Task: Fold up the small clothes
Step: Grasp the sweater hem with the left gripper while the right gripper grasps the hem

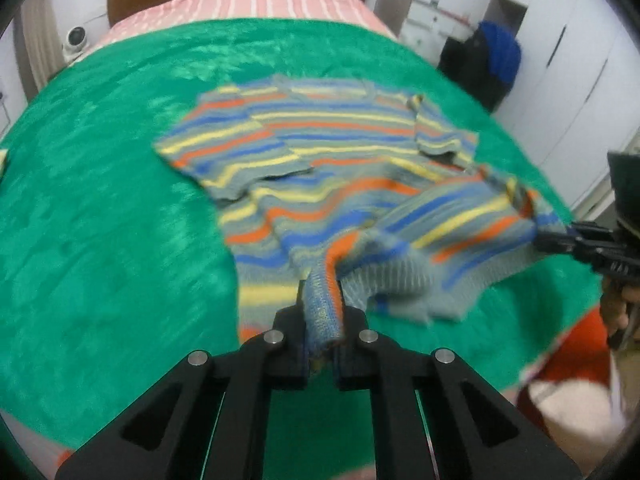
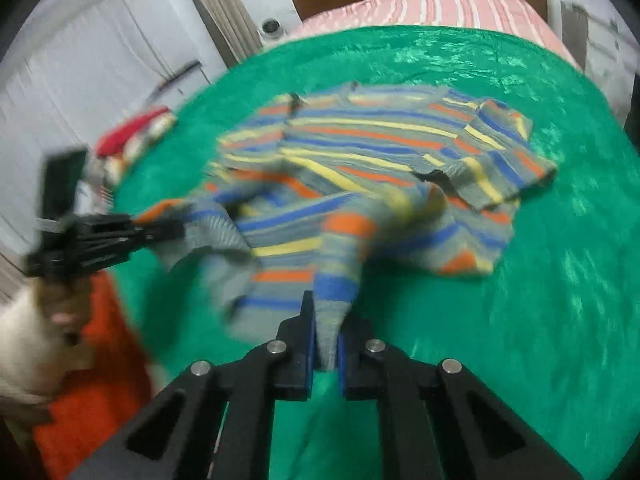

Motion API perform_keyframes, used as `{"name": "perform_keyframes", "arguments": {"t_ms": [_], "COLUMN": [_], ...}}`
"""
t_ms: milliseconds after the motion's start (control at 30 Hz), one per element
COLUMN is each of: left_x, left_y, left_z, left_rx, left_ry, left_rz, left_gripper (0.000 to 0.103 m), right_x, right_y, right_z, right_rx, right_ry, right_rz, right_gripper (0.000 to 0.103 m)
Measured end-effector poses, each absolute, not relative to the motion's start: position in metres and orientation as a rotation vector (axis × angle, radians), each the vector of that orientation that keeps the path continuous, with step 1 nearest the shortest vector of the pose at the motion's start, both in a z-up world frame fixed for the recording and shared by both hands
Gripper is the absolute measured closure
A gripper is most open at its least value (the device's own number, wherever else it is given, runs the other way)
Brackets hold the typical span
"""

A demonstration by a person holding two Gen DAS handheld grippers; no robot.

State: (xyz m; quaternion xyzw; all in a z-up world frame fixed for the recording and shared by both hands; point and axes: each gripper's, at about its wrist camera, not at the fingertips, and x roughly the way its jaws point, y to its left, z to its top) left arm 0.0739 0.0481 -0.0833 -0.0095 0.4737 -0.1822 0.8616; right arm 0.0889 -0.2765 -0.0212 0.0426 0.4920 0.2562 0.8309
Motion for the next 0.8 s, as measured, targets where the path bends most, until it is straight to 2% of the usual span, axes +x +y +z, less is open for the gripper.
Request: {"name": "perform_keyframes", "arguments": {"t_ms": [100, 200, 233, 267, 300, 333, 367, 433, 500, 633, 733, 767, 800], "left_x": [0.048, 0.035, 0.031, 0.029, 0.026, 0.022, 0.021, 0.023, 0.029, 0.037, 0.037, 0.037, 0.037], "left_y": [0.074, 0.078, 0.079, 0.082, 0.085, 0.092, 0.096, 0.1, 0.098, 0.08, 0.069, 0.068, 0.065], "left_z": [-0.083, -0.107, -0.115, -0.12, -0.122, -0.12, -0.118, -0.116, -0.122, -0.139, -0.144, -0.145, -0.147], "left_rx": [-0.013, 0.068, 0.082, 0.075, 0.053, 0.019, -0.009, -0.047, -0.064, -0.045, -0.047, -0.047, -0.046], "left_ry": [1.034, 1.113, 1.132, 1.141, 1.143, 1.129, 1.109, 1.097, 1.109, 1.132, 1.095, 1.092, 1.1], "left_rz": [-0.382, -0.323, -0.309, -0.306, -0.301, -0.295, -0.291, -0.3, -0.313, -0.358, -0.405, -0.413, -0.425], "left_gripper": [0.097, 0.089, 0.08, 0.065, 0.055, 0.038, 0.029, 0.028, 0.028, 0.028, 0.03, 0.045, 0.063], "right_x": [0.045, 0.019, 0.014, 0.011, 0.009, 0.007, 0.007, 0.005, 0.006, 0.018, 0.034, 0.034, 0.036], "right_y": [-0.297, -0.308, -0.313, -0.316, -0.322, -0.33, -0.337, -0.352, -0.364, -0.36, -0.343, -0.337, -0.33], "right_z": [-0.002, -0.021, -0.03, -0.044, -0.053, -0.062, -0.068, -0.072, -0.07, -0.067, -0.081, -0.09, -0.095], "right_rx": [0.172, 0.22, 0.229, 0.236, 0.249, 0.272, 0.298, 0.368, 0.451, 0.42, 0.364, 0.346, 0.318], "right_ry": [1.091, 1.163, 1.181, 1.195, 1.207, 1.218, 1.215, 1.196, 1.164, 1.108, 1.145, 1.178, 1.212], "right_rz": [0.578, 0.525, 0.499, 0.454, 0.42, 0.386, 0.357, 0.335, 0.355, 0.383, 0.393, 0.413, 0.426], "right_gripper": [0.094, 0.093, 0.092, 0.091, 0.084, 0.075, 0.07, 0.057, 0.053, 0.051, 0.051, 0.051, 0.056]}}
